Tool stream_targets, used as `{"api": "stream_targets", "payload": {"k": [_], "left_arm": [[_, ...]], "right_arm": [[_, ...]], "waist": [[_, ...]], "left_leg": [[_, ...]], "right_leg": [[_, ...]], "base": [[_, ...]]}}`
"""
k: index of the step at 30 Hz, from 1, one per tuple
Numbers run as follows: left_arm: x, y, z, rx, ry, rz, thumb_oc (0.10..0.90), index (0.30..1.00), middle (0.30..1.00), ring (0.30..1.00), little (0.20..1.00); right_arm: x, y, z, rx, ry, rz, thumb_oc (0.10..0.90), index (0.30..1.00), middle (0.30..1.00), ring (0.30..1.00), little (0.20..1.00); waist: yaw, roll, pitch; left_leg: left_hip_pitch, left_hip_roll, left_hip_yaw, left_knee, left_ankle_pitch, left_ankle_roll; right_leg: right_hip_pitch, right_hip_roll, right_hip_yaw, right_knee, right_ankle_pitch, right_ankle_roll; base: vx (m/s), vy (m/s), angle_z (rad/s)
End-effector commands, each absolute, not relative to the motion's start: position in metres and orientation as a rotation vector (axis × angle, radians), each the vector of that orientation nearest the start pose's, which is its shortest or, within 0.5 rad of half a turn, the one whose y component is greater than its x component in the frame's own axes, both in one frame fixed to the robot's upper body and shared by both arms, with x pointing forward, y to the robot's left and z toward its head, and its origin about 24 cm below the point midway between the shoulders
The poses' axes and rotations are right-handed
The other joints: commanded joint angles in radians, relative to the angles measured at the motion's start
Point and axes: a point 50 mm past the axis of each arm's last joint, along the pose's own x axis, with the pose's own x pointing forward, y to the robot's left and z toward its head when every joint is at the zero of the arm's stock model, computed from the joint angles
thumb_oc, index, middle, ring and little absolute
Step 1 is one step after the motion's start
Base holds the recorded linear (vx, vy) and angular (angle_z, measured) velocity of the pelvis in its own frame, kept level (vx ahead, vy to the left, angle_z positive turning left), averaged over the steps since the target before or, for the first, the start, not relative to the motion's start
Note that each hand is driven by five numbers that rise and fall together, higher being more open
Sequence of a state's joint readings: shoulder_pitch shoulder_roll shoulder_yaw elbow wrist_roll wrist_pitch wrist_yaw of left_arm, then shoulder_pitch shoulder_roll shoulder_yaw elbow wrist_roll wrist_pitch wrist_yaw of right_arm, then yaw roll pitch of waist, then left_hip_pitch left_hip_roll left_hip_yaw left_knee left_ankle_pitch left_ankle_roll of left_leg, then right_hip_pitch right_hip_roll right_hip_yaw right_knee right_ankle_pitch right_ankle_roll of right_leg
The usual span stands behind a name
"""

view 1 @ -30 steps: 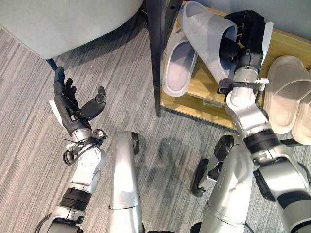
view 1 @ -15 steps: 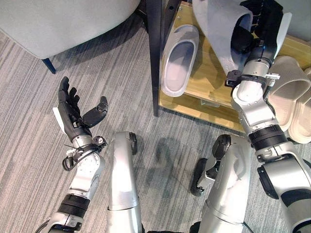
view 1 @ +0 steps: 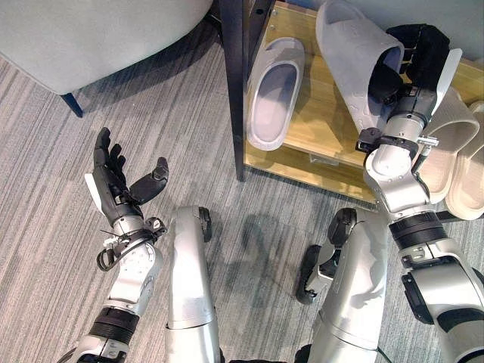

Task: Arrange the slippers neatly on the shoe rack.

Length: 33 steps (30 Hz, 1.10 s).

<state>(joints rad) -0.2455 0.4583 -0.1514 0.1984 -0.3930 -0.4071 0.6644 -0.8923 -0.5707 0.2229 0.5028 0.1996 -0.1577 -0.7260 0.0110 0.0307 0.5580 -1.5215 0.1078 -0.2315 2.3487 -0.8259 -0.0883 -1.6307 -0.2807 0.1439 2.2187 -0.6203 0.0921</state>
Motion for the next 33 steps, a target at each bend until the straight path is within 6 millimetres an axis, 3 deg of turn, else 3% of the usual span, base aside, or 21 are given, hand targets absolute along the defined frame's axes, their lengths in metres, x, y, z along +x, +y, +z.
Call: {"api": "stream_targets", "payload": {"k": [1, 6, 7, 25, 33], "left_arm": [[0.283, 0.231, 0.131, -0.102, -0.545, 0.489, 0.800, 0.900, 0.900, 0.900, 0.900], [0.282, 0.233, 0.128, -0.091, -0.537, 0.501, 0.800, 0.900, 0.900, 0.900, 0.900], [0.281, 0.232, 0.127, -0.085, -0.536, 0.509, 0.800, 0.900, 0.900, 0.900, 0.900], [0.282, 0.233, 0.118, -0.176, -0.496, 0.509, 0.800, 0.900, 0.900, 0.900, 0.900], [0.283, 0.233, 0.114, -0.139, -0.462, 0.477, 0.800, 0.900, 0.900, 0.900, 0.900]], "right_arm": [[0.343, -0.215, 0.308, -0.126, -0.936, -0.622, 0.400, 0.300, 0.300, 0.300, 0.300], [0.345, -0.213, 0.306, -0.113, -0.920, -0.620, 0.400, 0.300, 0.300, 0.300, 0.300], [0.347, -0.212, 0.303, -0.089, -0.910, -0.617, 0.800, 0.900, 0.900, 0.900, 0.900], [0.354, -0.212, 0.292, -0.245, -0.844, -0.552, 0.800, 0.900, 0.900, 0.900, 0.900], [0.354, -0.211, 0.280, -0.468, -0.798, -0.497, 0.800, 0.900, 0.900, 0.900, 0.900]], "waist": [[0.036, 0.011, -0.038], [0.040, 0.013, -0.038], [0.041, 0.014, -0.038], [0.038, 0.003, -0.038], [0.030, 0.003, -0.038]], "left_leg": [[-0.038, -0.043, -0.056, 0.014, 0.018, 0.017], [-0.037, -0.044, -0.064, 0.018, 0.020, 0.016], [-0.036, -0.046, -0.064, 0.019, 0.020, 0.017], [-0.038, -0.048, -0.069, 0.029, 0.023, 0.014], [-0.048, -0.048, -0.075, 0.023, 0.030, 0.014]], "right_leg": [[0.061, 0.003, 0.062, 0.098, -0.163, 0.002], [0.061, 0.003, 0.057, 0.101, -0.164, 0.000], [0.061, 0.003, 0.059, 0.102, -0.164, 0.001], [0.061, 0.006, 0.074, 0.111, -0.160, 0.005], [0.061, 0.002, 0.069, 0.099, -0.152, 0.004]], "base": [[0.00, 0.000, 0.00], [0.00, 0.000, 0.00], [0.00, 0.000, 0.00], [0.00, 0.000, 0.00], [0.00, 0.000, 0.00]]}}
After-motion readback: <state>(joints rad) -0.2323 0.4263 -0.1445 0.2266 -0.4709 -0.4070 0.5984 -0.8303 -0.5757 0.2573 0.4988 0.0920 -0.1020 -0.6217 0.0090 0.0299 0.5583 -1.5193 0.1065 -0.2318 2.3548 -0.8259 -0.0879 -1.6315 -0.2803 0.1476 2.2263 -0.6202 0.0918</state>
